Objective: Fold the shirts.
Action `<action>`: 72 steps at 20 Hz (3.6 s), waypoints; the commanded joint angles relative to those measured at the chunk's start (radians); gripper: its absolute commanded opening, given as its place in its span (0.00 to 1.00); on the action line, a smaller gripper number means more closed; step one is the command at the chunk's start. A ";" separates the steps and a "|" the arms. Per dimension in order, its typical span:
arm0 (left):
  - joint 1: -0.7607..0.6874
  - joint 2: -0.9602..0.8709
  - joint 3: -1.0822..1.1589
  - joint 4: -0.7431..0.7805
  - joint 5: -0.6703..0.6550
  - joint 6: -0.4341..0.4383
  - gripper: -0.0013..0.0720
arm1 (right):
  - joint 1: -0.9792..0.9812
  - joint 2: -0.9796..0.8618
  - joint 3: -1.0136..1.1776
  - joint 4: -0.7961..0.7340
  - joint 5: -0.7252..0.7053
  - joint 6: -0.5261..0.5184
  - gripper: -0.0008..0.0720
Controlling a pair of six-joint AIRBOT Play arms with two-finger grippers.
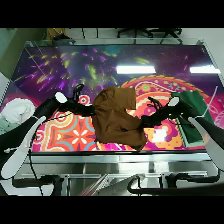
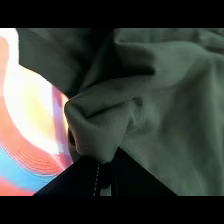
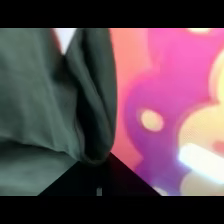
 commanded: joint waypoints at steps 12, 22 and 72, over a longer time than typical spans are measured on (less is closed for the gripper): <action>-0.048 0.670 0.592 0.223 -0.304 -0.093 0.04 | -0.093 0.465 0.780 -0.001 -0.074 -0.156 0.04; -0.055 0.606 0.355 0.221 -0.315 -0.107 0.04 | -0.091 0.230 0.832 -0.007 0.008 -0.190 0.05; 0.168 0.177 -0.425 -0.048 0.086 0.044 0.04 | -0.162 0.151 -0.370 0.075 -0.066 -0.047 0.48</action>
